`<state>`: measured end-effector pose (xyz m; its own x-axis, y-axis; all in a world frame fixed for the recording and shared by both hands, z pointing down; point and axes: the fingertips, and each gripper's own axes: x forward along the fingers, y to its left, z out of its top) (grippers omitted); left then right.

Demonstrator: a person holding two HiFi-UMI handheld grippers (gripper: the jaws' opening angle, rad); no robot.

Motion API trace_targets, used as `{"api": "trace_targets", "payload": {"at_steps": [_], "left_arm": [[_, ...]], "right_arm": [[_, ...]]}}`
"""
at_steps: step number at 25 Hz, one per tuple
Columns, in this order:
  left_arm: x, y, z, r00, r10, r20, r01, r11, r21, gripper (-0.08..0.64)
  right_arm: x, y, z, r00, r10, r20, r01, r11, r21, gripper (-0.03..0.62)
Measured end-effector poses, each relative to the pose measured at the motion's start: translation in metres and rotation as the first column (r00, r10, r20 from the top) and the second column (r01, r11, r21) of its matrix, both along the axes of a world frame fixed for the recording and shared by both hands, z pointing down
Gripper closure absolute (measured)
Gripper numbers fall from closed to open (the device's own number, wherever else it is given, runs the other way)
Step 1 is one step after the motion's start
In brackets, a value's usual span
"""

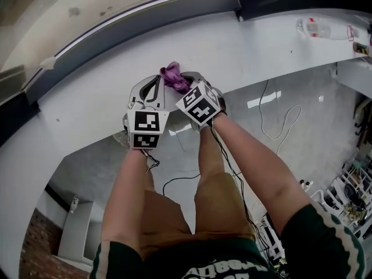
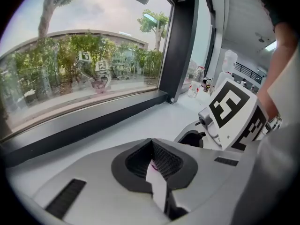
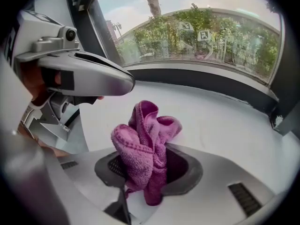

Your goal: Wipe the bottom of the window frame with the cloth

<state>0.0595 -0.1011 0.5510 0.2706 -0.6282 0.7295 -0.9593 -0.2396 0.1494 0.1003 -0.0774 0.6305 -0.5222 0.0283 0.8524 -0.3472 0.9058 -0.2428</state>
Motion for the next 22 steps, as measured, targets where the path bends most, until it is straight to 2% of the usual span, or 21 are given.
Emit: {"api": "trace_targets", "payload": {"at_steps": [6, 11, 16, 22], "left_arm": [[0.045, -0.024, 0.005, 0.999, 0.038, -0.012, -0.038, 0.999, -0.001, 0.557], [0.078, -0.044, 0.010, 0.997, 0.067, -0.036, -0.067, 0.998, 0.004, 0.557], [0.105, -0.063, 0.012, 0.995, 0.091, -0.051, -0.090, 0.996, 0.024, 0.557], [0.133, -0.074, 0.016, 0.990, 0.132, -0.057, -0.131, 0.991, 0.018, 0.557]], "right_arm": [[0.042, -0.027, 0.001, 1.000, 0.019, -0.005, -0.019, 1.000, 0.005, 0.426], [0.082, -0.053, 0.003, 0.998, 0.034, -0.043, -0.034, 0.999, 0.023, 0.426], [0.123, -0.080, 0.005, 0.995, 0.077, -0.063, -0.075, 0.997, 0.037, 0.426], [0.174, -0.111, 0.007, 0.980, 0.176, -0.097, -0.173, 0.984, 0.036, 0.425]]}}
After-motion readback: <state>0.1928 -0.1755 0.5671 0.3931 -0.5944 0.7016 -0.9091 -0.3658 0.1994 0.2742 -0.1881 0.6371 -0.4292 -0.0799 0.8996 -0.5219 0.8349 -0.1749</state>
